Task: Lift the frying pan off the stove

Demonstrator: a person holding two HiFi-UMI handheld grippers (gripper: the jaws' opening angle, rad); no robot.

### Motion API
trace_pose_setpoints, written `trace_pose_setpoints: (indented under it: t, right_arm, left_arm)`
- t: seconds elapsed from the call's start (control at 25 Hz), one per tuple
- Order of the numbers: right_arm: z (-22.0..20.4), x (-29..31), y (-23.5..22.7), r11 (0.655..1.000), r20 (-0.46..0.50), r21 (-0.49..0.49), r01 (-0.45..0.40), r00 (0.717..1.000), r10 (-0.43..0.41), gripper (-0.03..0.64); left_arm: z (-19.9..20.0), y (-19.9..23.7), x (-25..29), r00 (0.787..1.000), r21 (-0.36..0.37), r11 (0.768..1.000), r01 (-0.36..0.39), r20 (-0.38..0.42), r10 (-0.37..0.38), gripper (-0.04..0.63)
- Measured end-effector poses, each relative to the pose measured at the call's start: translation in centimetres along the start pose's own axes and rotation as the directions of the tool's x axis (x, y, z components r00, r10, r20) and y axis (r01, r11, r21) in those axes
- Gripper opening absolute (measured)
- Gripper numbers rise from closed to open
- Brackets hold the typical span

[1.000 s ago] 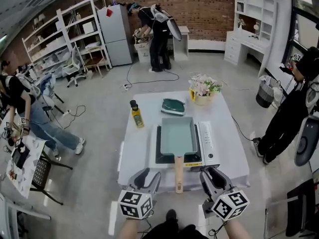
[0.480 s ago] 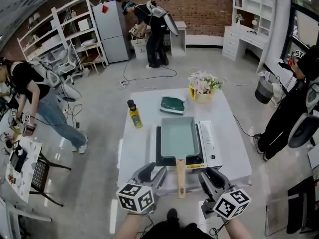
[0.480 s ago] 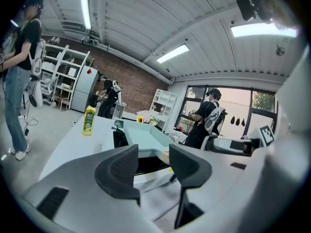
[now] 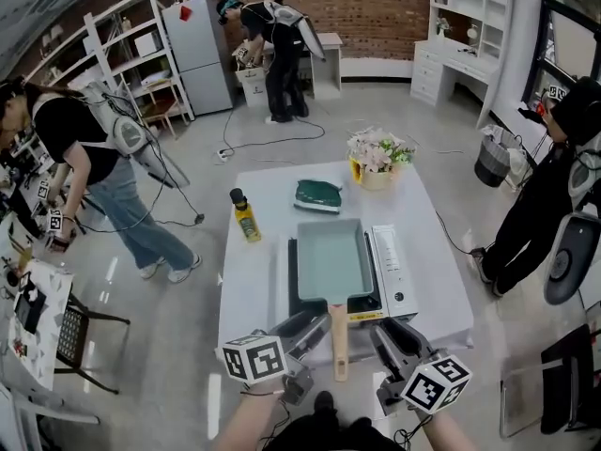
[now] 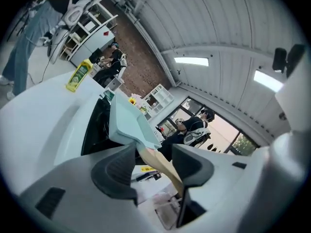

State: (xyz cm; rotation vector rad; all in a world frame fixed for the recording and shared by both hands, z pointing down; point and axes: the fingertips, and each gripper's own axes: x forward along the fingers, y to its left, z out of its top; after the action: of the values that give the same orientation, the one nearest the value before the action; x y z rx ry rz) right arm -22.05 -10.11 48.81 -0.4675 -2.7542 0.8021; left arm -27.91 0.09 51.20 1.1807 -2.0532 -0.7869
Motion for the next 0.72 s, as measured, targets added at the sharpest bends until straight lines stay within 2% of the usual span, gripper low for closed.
trace_pose_setpoints:
  t: [0.16,0.36,0.52,0.72]
  right_arm:
    - [-0.2,0.1,-0.1,1.0,-0.014,0.012,0.003,1.0,-0.003,0.13]
    - [-0.5,0.2,-0.5,0.999,-0.02,0.04,0.008,1.0,-0.007,0.129]
    - [-0.4,0.1,-0.6,0.998,-0.03,0.059,0.003,1.0,-0.001,0.129]
    - [-1.0,0.3,0.1,0.991,-0.056,0.123,-0.044,0.997,0.051,0.129]
  left_arm:
    - [-0.5,-0.1,1.3,0.998,-0.11,0.993,0.049,-0.036,-0.053,0.228]
    - [-1.3,-0.2,3.0,0.99,-0.225,0.97,0.087,-0.091,-0.109,0.23]
    - [-2.0,-0.4,4.3,0.978,-0.286,0.952,0.105,-0.142,-0.151,0.23]
    - [-2.4,-0.5,5.6,0.961,-0.336,0.933,0.126,-0.193,-0.2,0.229]
